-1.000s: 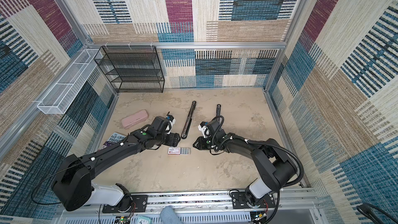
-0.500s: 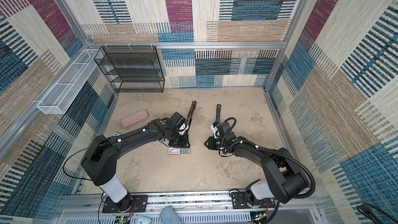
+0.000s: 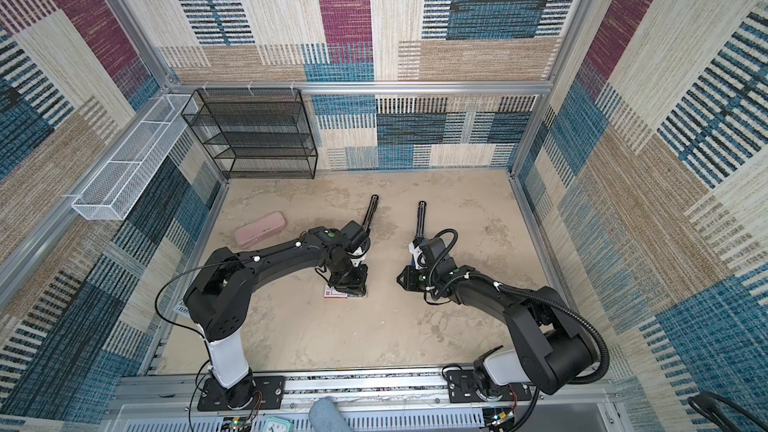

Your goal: Load the staples into the stapler

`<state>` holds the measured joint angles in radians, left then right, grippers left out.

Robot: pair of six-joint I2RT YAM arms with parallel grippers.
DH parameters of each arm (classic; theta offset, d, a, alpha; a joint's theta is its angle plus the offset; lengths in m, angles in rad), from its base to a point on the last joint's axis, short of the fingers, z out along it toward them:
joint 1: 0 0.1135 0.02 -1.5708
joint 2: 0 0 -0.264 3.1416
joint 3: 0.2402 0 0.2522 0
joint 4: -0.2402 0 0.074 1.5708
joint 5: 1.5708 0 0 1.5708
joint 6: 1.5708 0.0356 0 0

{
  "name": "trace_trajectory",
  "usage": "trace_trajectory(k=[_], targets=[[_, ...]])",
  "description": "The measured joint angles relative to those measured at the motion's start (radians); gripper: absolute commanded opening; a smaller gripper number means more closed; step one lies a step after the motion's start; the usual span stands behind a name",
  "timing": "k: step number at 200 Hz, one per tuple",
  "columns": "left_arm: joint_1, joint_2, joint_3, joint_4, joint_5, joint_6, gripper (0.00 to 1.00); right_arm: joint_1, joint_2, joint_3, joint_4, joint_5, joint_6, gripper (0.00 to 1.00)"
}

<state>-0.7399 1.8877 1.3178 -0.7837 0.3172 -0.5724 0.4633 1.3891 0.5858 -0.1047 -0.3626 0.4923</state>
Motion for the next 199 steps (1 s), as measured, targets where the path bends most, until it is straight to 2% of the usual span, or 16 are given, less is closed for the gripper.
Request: trace_trajectory(k=[74, 188, 199], targets=[[-0.002, 0.067, 0.058, -0.014, -0.025, 0.005, 0.2, -0.005, -0.026, -0.021, 0.002, 0.001, 0.0, 0.28], [-0.005, 0.125, 0.096, -0.046, -0.077, 0.019, 0.18, -0.005, -0.031, -0.02, 0.002, 0.005, 0.0, 0.27], [-0.008, 0.131, 0.104, -0.053, -0.079, 0.019, 0.13, -0.005, -0.031, -0.02, 0.002, 0.005, 0.0, 0.27]])
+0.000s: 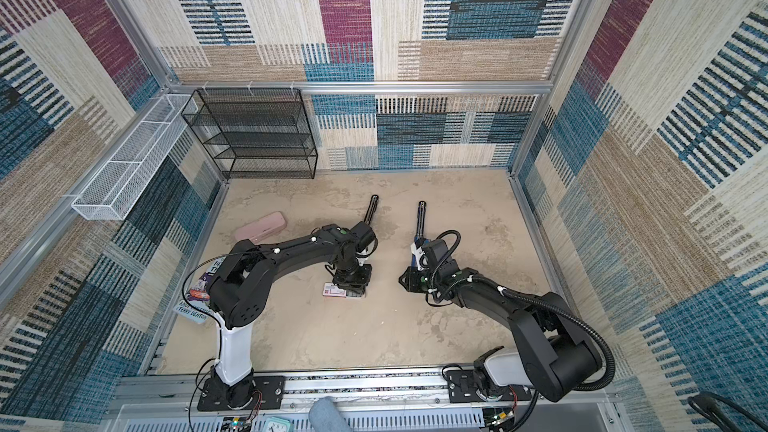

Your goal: Load the staples into the stapler

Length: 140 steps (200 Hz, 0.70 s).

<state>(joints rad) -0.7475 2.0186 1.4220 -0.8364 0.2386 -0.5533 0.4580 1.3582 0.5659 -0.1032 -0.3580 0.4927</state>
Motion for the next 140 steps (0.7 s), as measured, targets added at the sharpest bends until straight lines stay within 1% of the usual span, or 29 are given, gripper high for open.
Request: trace_trajectory(k=[16, 26, 31, 88, 140], targets=[[-0.004, 0.011, 0.013, -0.014, -0.01, 0.004, 0.05, 0.0, 0.0, 0.0, 0.0, 0.0, 0.0, 0.26], [-0.006, 0.018, 0.021, -0.025, -0.014, 0.007, 0.03, 0.0, 0.0, 0.0, 0.0, 0.0, 0.0, 0.26], [-0.007, 0.022, 0.026, -0.029, -0.016, 0.008, 0.0, 0.0, 0.001, 0.0, 0.0, 0.0, 0.0, 0.26], [-0.009, 0.013, 0.034, -0.05, -0.023, 0.019, 0.0, 0.0, 0.006, -0.002, 0.0, 0.001, 0.003, 0.26], [-0.005, -0.093, 0.032, -0.096, -0.008, 0.042, 0.0, -0.005, 0.01, 0.023, -0.003, 0.002, 0.003, 0.26]])
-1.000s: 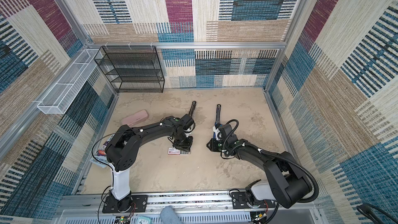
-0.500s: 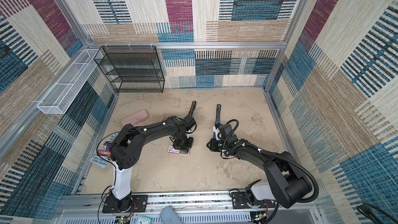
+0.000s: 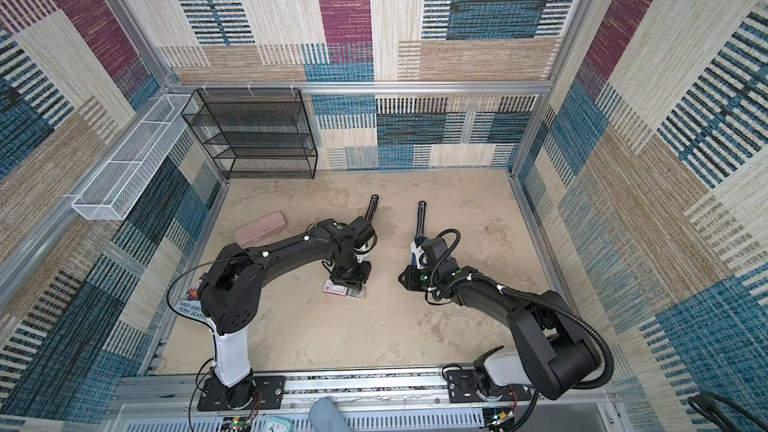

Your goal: Load the staples into the stapler

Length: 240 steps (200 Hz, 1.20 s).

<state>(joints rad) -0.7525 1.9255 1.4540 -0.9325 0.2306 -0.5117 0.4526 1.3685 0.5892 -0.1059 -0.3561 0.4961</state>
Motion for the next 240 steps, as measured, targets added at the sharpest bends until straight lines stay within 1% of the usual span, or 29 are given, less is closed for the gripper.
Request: trace_trajectory(k=[35, 48, 66, 89, 119, 135, 152, 179, 213, 240], targets=[[0.031, -0.079, -0.008, -0.003, 0.052, 0.037, 0.0, -0.015, -0.013, 0.035, -0.003, -0.011, 0.0, 0.26], [0.055, -0.125, -0.026, 0.019, 0.099, 0.053, 0.0, -0.03, -0.03, 0.052, -0.002, -0.032, 0.0, 0.27], [0.105, -0.198, -0.064, 0.079, 0.2, 0.078, 0.0, -0.053, -0.062, 0.07, 0.018, -0.08, 0.0, 0.27], [0.155, -0.267, -0.108, 0.18, 0.352, 0.108, 0.0, -0.093, -0.101, 0.076, 0.079, -0.177, 0.004, 0.28], [0.167, -0.342, -0.174, 0.328, 0.557, 0.137, 0.0, -0.127, -0.116, 0.081, 0.179, -0.332, 0.037, 0.28], [0.17, -0.383, -0.217, 0.41, 0.641, 0.145, 0.0, -0.133, -0.128, 0.081, 0.237, -0.416, 0.06, 0.29], [0.173, -0.43, -0.274, 0.518, 0.715, 0.142, 0.0, -0.139, -0.148, 0.081, 0.306, -0.497, 0.091, 0.33], [0.174, -0.462, -0.324, 0.655, 0.798, 0.094, 0.0, -0.141, -0.184, 0.068, 0.426, -0.595, 0.147, 0.36], [0.175, -0.471, -0.346, 0.776, 0.854, 0.039, 0.0, -0.141, -0.212, 0.026, 0.587, -0.686, 0.244, 0.44], [0.175, -0.478, -0.37, 0.873, 0.881, -0.022, 0.0, -0.143, -0.222, -0.002, 0.698, -0.731, 0.316, 0.44]])
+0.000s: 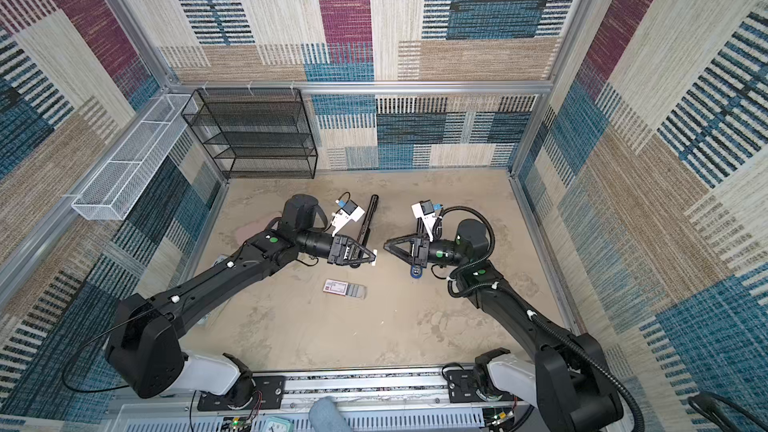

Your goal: Load the staples into the stapler

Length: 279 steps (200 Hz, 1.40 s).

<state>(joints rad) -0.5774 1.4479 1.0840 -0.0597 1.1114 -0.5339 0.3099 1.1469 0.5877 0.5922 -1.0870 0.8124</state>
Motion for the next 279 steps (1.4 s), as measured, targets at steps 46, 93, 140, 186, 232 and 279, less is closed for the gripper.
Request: trace_trajectory(k=[46, 93, 140, 186, 232, 279], targets=[[0.0, -0.005, -0.014, 0.113, 0.03, -0.078, 0.0, 0.0, -0.004, -0.009, 0.118, -0.041, 0.079, 0.42], [-0.003, -0.014, -0.024, 0.179, 0.047, -0.132, 0.0, 0.009, 0.014, -0.007, 0.192, -0.057, 0.131, 0.48], [-0.009, -0.015, -0.039, 0.249, 0.061, -0.182, 0.0, 0.032, 0.037, 0.005, 0.248, -0.065, 0.162, 0.46], [-0.02, -0.015, -0.039, 0.289, 0.071, -0.21, 0.0, 0.058, 0.059, 0.014, 0.279, -0.065, 0.184, 0.42], [-0.021, -0.015, -0.052, 0.318, 0.073, -0.232, 0.0, 0.062, 0.06, 0.016, 0.301, -0.065, 0.2, 0.33], [-0.021, -0.015, -0.054, 0.353, 0.073, -0.248, 0.0, 0.062, 0.059, 0.016, 0.301, -0.065, 0.207, 0.26]])
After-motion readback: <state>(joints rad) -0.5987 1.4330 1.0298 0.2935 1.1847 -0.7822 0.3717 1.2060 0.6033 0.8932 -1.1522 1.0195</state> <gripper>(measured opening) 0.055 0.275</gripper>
